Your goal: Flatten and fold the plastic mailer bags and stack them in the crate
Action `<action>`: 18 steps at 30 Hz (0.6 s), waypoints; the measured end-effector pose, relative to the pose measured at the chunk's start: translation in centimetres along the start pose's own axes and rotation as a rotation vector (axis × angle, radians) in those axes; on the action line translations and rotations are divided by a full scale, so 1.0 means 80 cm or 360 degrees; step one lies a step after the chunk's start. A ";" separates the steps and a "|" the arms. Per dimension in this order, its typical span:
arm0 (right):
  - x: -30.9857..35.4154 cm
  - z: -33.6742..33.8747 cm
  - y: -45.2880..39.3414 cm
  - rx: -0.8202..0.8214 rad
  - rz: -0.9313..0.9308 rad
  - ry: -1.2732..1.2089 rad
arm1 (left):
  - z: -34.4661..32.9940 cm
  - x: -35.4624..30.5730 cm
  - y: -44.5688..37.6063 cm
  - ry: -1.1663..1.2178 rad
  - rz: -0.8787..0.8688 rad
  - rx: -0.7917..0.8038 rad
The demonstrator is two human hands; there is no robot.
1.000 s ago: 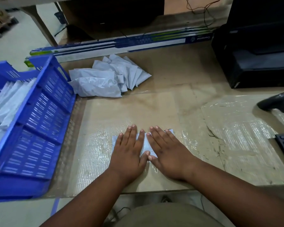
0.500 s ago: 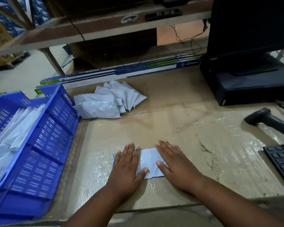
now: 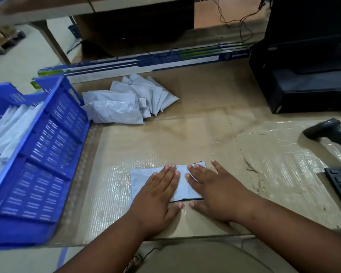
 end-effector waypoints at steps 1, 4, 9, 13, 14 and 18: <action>0.002 0.009 -0.005 -0.0002 0.0008 0.0050 | -0.001 0.000 -0.002 0.0016 0.0009 0.0017; 0.014 0.036 -0.022 -0.0214 0.0030 -0.0001 | 0.000 0.005 -0.003 0.0051 0.0018 0.0065; 0.057 -0.005 -0.040 -0.0271 0.0183 -0.0406 | 0.029 0.006 -0.002 0.0467 0.0006 0.0051; 0.056 -0.028 -0.042 -0.0289 0.0145 -0.0292 | 0.034 0.025 0.028 0.0130 0.0077 -0.0095; 0.057 -0.030 -0.042 -0.0277 0.0147 -0.0282 | 0.031 0.029 0.037 0.0053 0.0095 -0.0141; 0.061 -0.025 -0.049 -0.0231 0.0138 -0.0222 | 0.017 0.043 0.054 0.0033 0.0131 -0.0145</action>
Point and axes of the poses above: each hand's wrist, its own y-axis away from the middle knuckle, its own z-axis out of the back of the hand, x = y × z, the point moved 6 cm from there along -y, towards the middle knuckle, and after that the axes turned 1 degree about -z, right-handed, at the moved point
